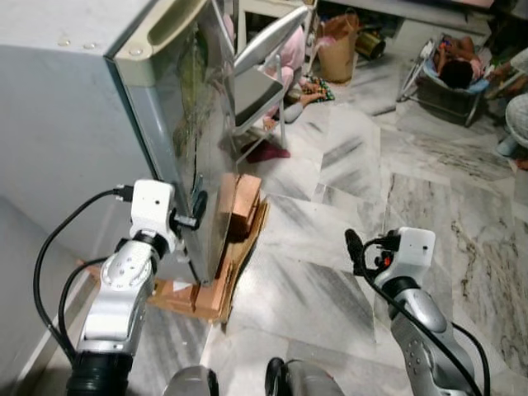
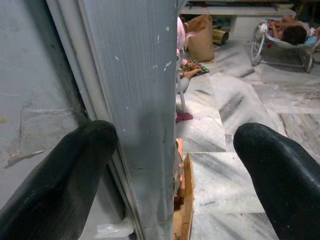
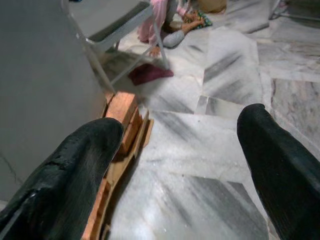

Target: Restocking fridge

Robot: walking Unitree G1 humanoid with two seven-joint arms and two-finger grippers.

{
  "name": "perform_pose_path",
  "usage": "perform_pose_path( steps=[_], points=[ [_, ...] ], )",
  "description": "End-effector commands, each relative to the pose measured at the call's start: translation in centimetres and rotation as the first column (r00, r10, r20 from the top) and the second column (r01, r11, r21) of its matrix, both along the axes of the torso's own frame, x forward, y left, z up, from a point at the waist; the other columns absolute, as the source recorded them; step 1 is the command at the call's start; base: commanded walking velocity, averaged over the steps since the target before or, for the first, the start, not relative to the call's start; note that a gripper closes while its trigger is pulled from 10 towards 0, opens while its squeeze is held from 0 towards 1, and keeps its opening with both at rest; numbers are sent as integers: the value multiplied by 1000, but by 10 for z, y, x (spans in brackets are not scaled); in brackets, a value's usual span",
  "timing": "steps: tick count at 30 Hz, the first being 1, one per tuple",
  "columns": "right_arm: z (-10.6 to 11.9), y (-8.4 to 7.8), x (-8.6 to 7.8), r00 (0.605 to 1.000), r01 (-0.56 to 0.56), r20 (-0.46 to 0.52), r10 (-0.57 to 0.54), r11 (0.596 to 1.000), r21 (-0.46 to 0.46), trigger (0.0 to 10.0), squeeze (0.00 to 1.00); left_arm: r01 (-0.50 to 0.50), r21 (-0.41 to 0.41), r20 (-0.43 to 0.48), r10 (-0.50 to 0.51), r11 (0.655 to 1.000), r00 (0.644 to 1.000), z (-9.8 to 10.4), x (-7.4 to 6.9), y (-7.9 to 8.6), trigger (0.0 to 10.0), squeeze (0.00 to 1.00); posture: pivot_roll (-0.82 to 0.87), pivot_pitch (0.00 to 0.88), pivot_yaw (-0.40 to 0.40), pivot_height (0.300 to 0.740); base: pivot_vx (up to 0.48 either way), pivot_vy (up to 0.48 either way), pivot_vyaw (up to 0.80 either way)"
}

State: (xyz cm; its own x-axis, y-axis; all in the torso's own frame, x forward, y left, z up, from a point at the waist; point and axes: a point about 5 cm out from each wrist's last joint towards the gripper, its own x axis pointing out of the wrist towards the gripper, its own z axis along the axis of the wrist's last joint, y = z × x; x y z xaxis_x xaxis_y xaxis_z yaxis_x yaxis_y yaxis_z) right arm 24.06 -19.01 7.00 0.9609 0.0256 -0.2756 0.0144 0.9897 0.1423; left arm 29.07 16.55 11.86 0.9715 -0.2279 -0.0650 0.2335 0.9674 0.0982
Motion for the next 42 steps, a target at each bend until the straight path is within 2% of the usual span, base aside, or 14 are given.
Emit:
perform_pose_path(
  steps=[1,5,9,11,13,15,17,18,21,23,24,28,32,42],
  points=[
    [-5,-7,-7,999,-6,-40,5,1000,-13,10000,0,14,6,21,-15,1000,1000,5,5,-1,10000,0,23,112,-70,740,0,0,0],
    [-16,-12,-18,992,-52,-117,47,998,-34,10000,0,28,10,45,-28,1000,999,11,12,-5,10000,0,22,110,-71,740,0,0,0],
    [-27,-19,-36,974,-109,-205,98,993,-41,10000,0,119,13,96,-119,993,988,26,23,-28,10000,0,28,108,-73,740,0,0,0],
    [-32,-22,-44,965,-128,-236,112,991,-49,10000,0,306,102,145,-319,946,937,36,20,-68,10000,0,30,105,-70,740,0,0,0],
    [-34,-22,-49,959,-134,-254,123,991,-26,10000,0,458,68,152,-463,887,873,43,9,-106,10000,0,24,104,-67,740,0,0,0],
    [-36,-20,-52,949,-161,-274,153,987,-4,10000,0,599,44,174,-596,800,784,52,-7,-144,10000,0,13,108,-63,740,0,0,0],
    [-37,-16,-56,941,-187,-284,182,982,11,10000,0,671,33,202,-663,740,721,60,-19,-167,10000,0,4,104,-59,740,0,0,0],
    [-37,-15,-57,940,-195,-284,191,981,14,10000,0,673,31,214,-663,739,717,63,-20,-170,10000,0,1,104,-58,740,0,0,0],
    [-37,-14,-60,938,-204,-283,199,979,12,10000,0,639,13,216,-626,769,749,62,-13,-165,10000,0,-3,106,-53,740,0,0,0],
    [-37,-15,-61,940,-198,-280,195,980,17,10000,0,568,1,200,-556,823,806,56,-2,-147,10000,0,-1,109,-50,740,0,0,0],
    [-38,-15,-61,943,-196,-270,195,980,25,10000,0,497,-10,196,-485,868,852,53,6,-129,10000,0,4,111,-49,740,0,0,0],
    [-38,-15,-60,947,-211,-245,209,977,19,10000,0,408,-11,192,-398,913,897,52,11,-107,10000,0,12,111,-49,740,0,0,0],
    [-33,-13,-53,960,-207,-191,204,978,5,10000,0,350,-38,169,-339,936,925,47,11,-89,10000,0,15,111,-49,740,0,-302,0],
    [-7,-22,-23,1000,17,-8,-17,999,-51,10000,0,247,-38,57,-244,968,968,15,-13,-53,10000,0,32,107,-41,740,0,-470,0]
  ],
)
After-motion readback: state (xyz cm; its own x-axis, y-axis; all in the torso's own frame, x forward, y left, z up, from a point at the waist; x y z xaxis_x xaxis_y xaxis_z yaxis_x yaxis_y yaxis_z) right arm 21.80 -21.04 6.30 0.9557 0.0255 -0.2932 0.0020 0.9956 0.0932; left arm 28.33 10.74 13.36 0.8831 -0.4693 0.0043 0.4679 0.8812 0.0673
